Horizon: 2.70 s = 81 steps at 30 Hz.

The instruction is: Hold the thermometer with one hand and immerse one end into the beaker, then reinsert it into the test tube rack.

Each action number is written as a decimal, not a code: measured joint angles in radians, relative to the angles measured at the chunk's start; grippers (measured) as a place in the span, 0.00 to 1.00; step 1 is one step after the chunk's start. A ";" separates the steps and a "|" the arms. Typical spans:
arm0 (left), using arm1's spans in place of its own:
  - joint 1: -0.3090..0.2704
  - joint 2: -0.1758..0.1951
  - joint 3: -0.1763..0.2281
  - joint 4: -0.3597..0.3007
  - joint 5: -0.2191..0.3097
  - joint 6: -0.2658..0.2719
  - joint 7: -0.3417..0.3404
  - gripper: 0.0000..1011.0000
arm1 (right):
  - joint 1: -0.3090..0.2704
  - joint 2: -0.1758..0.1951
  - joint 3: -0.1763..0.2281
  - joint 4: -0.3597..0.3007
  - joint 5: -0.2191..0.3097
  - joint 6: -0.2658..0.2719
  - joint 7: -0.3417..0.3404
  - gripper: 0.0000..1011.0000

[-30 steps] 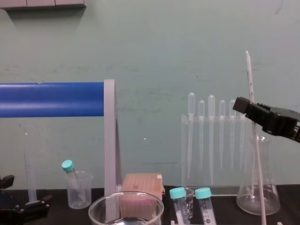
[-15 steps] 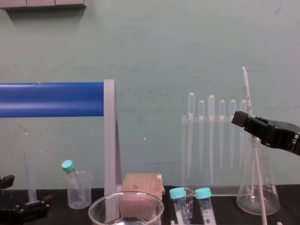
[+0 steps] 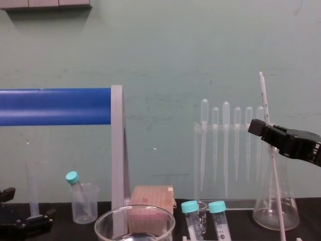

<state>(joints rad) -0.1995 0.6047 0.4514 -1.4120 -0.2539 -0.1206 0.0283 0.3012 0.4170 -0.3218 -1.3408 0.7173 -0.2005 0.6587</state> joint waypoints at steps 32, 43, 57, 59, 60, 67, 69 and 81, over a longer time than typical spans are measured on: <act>0.000 0.000 0.000 0.000 0.000 0.000 0.000 1.00 | 0.001 0.000 0.000 0.000 0.001 -0.002 0.002 0.77; 0.000 0.000 0.000 0.000 0.000 0.000 0.000 1.00 | 0.001 0.000 0.000 0.000 0.001 -0.002 0.002 0.99; 0.000 0.000 0.000 0.000 0.000 0.000 0.000 1.00 | -0.109 0.032 0.070 -0.169 -0.184 0.046 -0.349 0.99; 0.000 0.000 0.000 0.000 0.000 0.000 0.000 1.00 | -0.132 0.043 0.084 -0.205 -0.227 0.079 -0.420 0.99; 0.000 0.000 0.000 0.000 0.000 0.000 0.000 1.00 | -0.154 0.054 0.096 -0.237 -0.264 0.117 -0.479 0.99; 0.000 0.000 0.000 0.000 0.000 0.000 0.000 1.00 | -0.230 0.070 0.138 -0.306 -0.342 0.270 -0.633 0.99; 0.000 0.000 0.000 0.000 0.000 0.000 0.000 1.00 | -0.247 0.063 0.149 -0.304 -0.343 0.290 -0.646 0.99; 0.000 0.000 0.000 0.000 0.000 0.000 0.000 1.00 | -0.269 0.035 0.167 -0.269 -0.323 0.294 -0.625 0.99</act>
<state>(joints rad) -0.1995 0.6047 0.4514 -1.4120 -0.2539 -0.1205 0.0283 0.0318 0.4521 -0.1545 -1.6098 0.3944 0.0939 0.0340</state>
